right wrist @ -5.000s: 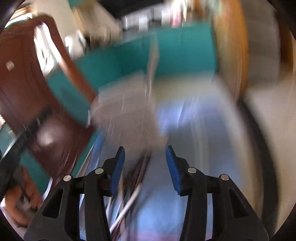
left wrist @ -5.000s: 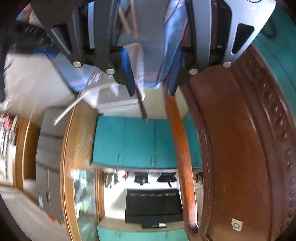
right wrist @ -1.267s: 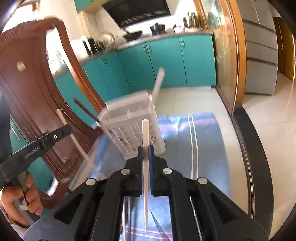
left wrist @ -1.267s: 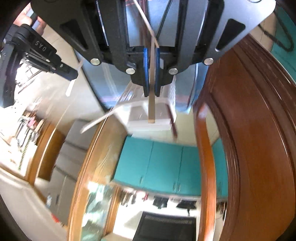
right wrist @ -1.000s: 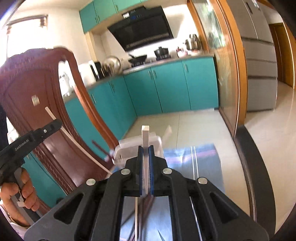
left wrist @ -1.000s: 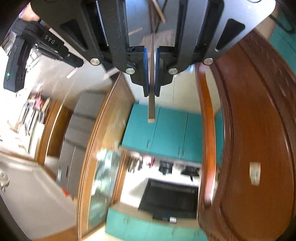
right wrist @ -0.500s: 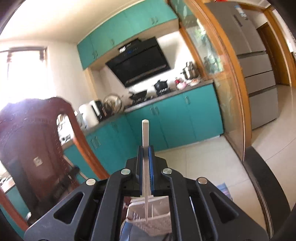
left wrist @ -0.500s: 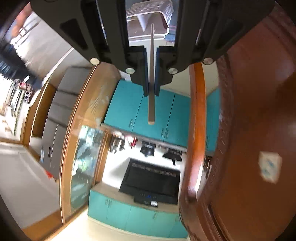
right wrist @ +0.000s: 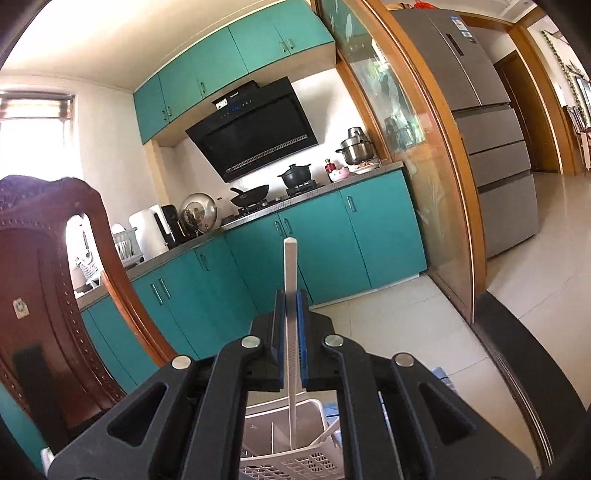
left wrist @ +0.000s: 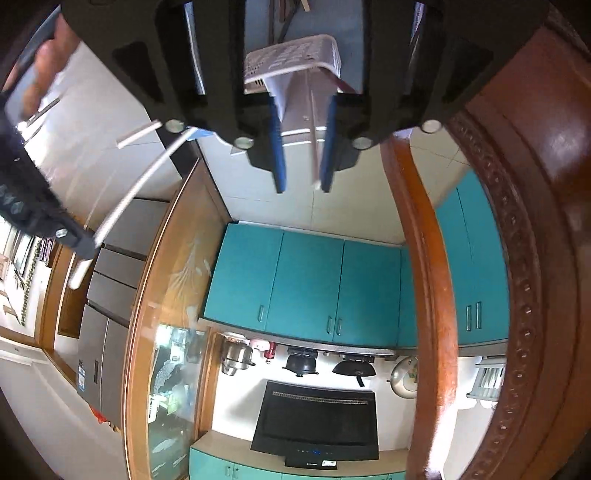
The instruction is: Organize utensils
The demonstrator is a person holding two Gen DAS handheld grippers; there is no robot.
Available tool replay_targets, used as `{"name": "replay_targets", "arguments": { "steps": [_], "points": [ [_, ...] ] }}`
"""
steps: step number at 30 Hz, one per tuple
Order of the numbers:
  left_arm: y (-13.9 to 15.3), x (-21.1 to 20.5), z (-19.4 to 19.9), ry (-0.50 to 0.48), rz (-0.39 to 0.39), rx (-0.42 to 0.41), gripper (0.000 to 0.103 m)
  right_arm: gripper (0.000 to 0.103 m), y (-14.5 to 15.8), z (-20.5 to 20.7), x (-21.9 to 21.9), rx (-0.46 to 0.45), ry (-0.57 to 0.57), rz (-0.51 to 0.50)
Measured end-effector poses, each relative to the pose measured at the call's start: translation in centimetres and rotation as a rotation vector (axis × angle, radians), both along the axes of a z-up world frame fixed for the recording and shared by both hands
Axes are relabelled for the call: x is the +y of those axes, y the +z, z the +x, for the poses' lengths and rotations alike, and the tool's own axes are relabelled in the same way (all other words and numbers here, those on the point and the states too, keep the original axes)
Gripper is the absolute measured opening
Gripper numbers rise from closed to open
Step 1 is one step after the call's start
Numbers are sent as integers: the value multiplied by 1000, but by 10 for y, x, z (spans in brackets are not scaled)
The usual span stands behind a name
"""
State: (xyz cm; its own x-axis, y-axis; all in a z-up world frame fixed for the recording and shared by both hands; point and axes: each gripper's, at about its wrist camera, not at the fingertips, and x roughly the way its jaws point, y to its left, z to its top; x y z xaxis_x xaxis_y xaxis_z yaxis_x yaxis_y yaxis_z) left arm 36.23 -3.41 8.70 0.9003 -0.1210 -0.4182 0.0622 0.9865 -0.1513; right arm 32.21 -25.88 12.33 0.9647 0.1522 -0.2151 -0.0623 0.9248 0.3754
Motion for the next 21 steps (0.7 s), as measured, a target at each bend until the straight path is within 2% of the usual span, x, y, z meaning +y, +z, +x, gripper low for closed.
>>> {"name": "replay_targets", "arguments": {
  "steps": [5,10,12,14,18,20,21],
  "points": [
    [4,9,-24,-3,-24,-28,33,7,-24,8,18,28,17,-68],
    [-2,10,-50,24,50,-68,37,7,-49,4,27,100,32,-97],
    [-12,13,-62,41,59,-82,37,15,-49,-3,28,100,25,-116],
    [-29,15,-67,40,81,-51,37,36,-46,-16,26,92,17,-127],
    [-56,20,-67,52,122,51,37,38,-39,-56,18,60,-2,-141],
    [-65,30,-67,73,106,100,37,38,-47,-79,16,51,11,-141],
    [-67,34,-68,84,93,113,37,38,-54,-83,18,80,26,-157]
  ]
}}
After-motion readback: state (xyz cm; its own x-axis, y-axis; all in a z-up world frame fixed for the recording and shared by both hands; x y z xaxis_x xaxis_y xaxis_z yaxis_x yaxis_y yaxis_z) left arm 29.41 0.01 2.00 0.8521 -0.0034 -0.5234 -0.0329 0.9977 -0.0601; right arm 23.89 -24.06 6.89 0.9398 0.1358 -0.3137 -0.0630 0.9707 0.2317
